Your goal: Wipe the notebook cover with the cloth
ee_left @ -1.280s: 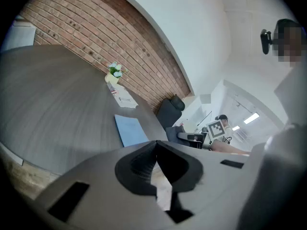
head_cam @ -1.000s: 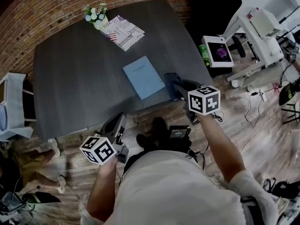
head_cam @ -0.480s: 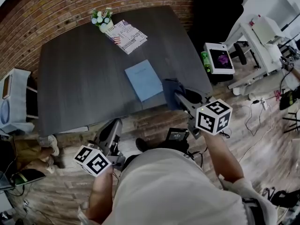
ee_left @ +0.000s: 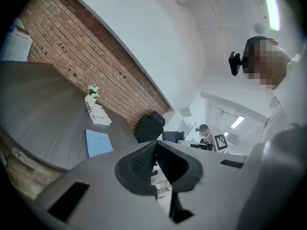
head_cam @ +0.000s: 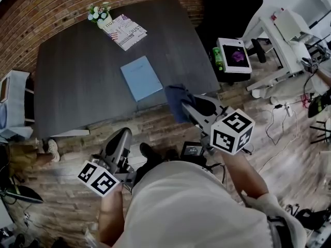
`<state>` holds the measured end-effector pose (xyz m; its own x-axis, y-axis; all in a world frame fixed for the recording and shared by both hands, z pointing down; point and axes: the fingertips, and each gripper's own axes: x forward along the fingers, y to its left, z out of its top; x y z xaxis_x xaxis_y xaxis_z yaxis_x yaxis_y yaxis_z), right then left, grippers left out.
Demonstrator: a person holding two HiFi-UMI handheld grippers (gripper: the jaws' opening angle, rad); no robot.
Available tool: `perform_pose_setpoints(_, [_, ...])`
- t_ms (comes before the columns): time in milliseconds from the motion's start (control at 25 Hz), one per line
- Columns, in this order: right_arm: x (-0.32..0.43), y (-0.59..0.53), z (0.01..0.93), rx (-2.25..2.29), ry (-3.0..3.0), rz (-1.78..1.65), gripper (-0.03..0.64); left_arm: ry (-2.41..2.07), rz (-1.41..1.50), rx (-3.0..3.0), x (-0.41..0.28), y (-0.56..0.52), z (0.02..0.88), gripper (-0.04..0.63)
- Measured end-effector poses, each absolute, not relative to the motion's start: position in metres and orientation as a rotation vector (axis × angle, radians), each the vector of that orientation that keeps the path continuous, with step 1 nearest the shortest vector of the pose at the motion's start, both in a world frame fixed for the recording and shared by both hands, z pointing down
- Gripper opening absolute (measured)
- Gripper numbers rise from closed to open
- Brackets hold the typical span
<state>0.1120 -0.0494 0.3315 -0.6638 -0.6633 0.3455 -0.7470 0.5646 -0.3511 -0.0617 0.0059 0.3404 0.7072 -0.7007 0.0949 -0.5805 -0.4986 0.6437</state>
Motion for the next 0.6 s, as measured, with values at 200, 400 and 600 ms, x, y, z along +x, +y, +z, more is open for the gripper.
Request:
perform_pose_setpoints(200, [0.136,-0.016,0.33,1.127,-2.651,0.746,0.083,-0.991,-0.221,2.221,-0.028,0.038,0.343,0.008])
perform_pose_setpoints(400, [0.156,0.01,0.335,1.07,-2.669,0.802,0.083,-1.029,-0.213,2.175,-0.004,0.067,0.352,0.008])
perform_pose_setpoints(600, [0.163,0.022,0.332,1.07,-2.694,0.824,0.083,-1.017,-0.182,2.167,0.005,0.081,0.358,0.008])
